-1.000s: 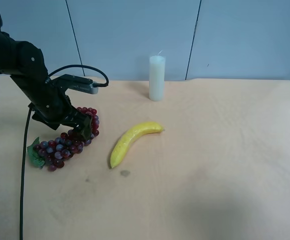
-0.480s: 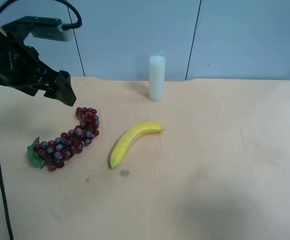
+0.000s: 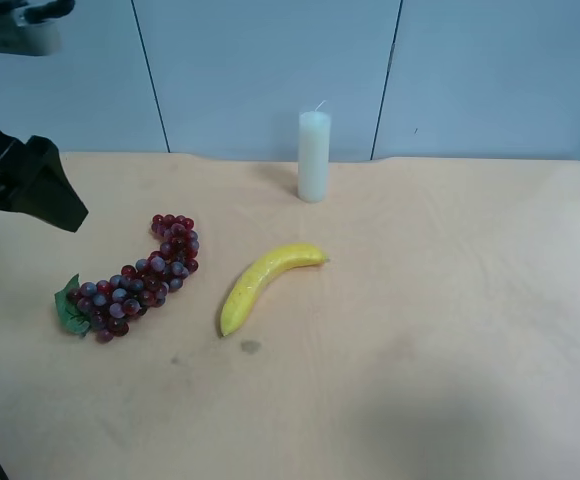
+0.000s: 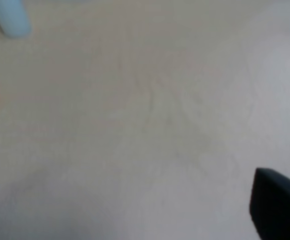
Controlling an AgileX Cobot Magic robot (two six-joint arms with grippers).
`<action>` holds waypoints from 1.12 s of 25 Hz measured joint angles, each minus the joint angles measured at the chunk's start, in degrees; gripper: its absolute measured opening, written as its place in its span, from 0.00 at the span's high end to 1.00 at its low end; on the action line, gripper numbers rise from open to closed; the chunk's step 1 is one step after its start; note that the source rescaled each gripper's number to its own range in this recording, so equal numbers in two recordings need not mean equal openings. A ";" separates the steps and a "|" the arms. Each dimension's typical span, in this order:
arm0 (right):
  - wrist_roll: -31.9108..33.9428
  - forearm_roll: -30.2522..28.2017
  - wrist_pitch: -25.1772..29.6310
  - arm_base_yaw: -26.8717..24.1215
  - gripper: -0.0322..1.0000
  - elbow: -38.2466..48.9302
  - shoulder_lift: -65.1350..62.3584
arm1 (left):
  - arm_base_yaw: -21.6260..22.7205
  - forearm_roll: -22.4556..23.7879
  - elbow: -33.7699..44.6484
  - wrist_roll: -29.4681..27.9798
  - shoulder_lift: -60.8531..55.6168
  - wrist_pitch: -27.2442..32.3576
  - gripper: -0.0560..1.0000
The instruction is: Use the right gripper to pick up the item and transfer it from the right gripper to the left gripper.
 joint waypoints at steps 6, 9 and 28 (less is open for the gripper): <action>0.00 0.00 0.00 0.00 0.00 0.00 0.00 | 0.00 0.00 10.61 -0.79 -14.44 -0.06 0.01; 0.00 0.00 0.00 0.00 0.00 0.00 0.00 | 0.00 0.00 15.32 -1.97 -23.01 -0.10 0.00; 0.00 0.00 0.00 0.00 0.00 0.00 0.00 | 0.00 1.58 27.88 -2.33 -53.26 1.26 0.00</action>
